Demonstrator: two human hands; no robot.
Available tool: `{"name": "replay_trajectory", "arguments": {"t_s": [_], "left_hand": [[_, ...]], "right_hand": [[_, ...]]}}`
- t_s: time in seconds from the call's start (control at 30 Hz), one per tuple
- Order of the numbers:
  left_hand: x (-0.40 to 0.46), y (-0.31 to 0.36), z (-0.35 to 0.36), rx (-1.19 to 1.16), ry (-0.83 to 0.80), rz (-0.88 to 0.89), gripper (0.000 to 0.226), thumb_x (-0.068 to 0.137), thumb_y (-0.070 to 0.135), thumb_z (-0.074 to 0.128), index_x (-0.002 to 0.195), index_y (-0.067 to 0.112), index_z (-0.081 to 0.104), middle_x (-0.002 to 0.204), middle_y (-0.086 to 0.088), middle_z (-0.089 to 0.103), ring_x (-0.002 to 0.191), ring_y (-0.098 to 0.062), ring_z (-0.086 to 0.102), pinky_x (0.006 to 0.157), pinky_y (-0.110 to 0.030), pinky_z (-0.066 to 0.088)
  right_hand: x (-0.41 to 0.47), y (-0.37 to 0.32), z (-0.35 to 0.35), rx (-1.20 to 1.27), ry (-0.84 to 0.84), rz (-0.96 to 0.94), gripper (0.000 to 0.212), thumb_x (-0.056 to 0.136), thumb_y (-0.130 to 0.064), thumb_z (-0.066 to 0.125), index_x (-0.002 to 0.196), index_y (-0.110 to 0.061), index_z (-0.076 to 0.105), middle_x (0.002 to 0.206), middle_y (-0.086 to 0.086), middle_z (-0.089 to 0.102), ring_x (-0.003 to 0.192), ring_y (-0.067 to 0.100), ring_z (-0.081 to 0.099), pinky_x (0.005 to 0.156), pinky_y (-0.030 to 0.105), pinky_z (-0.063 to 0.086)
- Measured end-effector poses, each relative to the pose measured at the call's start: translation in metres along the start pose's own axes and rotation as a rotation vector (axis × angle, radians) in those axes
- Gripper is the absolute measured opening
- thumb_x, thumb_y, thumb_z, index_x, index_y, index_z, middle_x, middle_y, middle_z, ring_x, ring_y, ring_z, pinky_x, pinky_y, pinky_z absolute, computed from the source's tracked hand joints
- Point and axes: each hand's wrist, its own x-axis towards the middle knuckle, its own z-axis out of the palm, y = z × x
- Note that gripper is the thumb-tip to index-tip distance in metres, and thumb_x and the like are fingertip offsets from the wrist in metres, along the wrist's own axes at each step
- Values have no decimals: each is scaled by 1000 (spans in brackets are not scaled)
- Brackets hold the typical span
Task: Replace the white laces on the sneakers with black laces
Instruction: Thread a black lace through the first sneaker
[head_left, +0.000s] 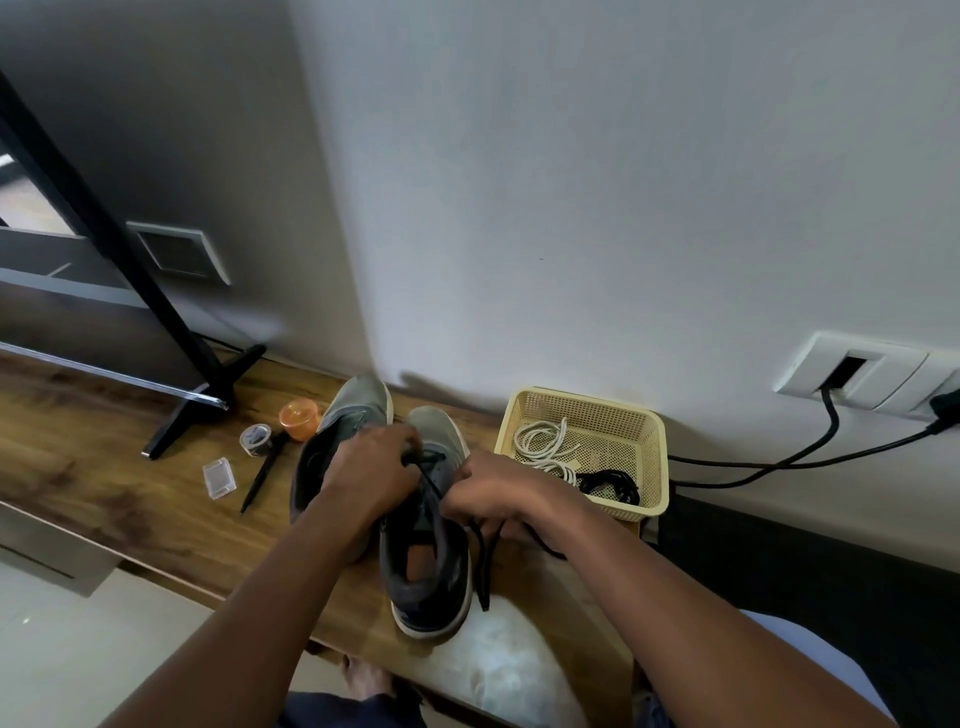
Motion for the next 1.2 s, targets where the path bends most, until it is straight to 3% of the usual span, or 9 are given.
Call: {"name": "replay_trajectory", "arguments": {"t_s": [0.13,0.27,0.4,0.5,0.6,0.77,0.93,1.1,1.2], "left_hand": [[0,3,0,18,-63,17,29,88,26,65,112,41,71,132,-4,53,113,-33,65,93,-42,56],[2,1,-3,5,-128,19,27,82,24,70,107,34,66,127,-2,54,115,-28,63,96,-40,53],[5,-5,-2,-110,-44,-19,16,89,23,69,103,27,64,108,4,66,105,-22,65,86,-32,48],[6,-14,-6,-174,14,-84,13,95,20,65,106,26,67,100,3,68,100,-21,66,88,-34,53],[4,-17,-9,-116,-4,-125,6,93,26,70,92,24,75,87,4,71,93,-20,70,78,-30,49],[3,-14,-6,-71,1,-162,28,92,41,75,73,21,76,69,4,73,74,-16,71,74,-30,54],[2,-10,-3,-88,43,-194,15,88,32,76,75,25,72,79,7,71,81,-18,69,68,-27,46],[-1,-7,1,-57,124,-191,9,84,18,71,75,19,72,77,0,71,73,-20,66,62,-27,46],[-3,-3,0,-55,143,-183,4,85,17,70,82,16,73,80,-3,70,75,-22,65,63,-28,48]], "right_hand": [[0,0,1,-24,-48,-3,22,75,-24,65,90,-12,75,76,5,78,60,22,74,56,29,52],[-4,1,0,21,-66,14,29,79,-26,60,100,-10,74,76,6,78,61,21,69,62,31,53],[-4,1,0,-11,52,-19,14,84,-21,61,87,-9,68,66,5,75,57,23,69,57,36,57],[-4,1,-2,-69,135,-43,14,85,-19,60,89,-8,67,71,8,76,71,31,77,65,49,65],[-2,3,-3,-139,153,-42,16,85,-18,57,89,-8,68,72,9,76,67,33,76,61,50,64],[1,6,-4,-291,187,-27,18,83,-24,57,94,-13,67,78,8,74,60,30,74,59,50,65],[3,8,-2,-289,200,-38,15,89,-26,59,90,-12,63,77,9,72,59,32,74,58,50,64],[2,5,-5,-281,162,11,19,84,-17,59,99,-10,67,84,12,72,65,35,75,58,54,64],[1,4,-8,-228,151,8,19,81,-14,60,94,-10,72,81,12,75,72,35,77,62,56,64]]}}
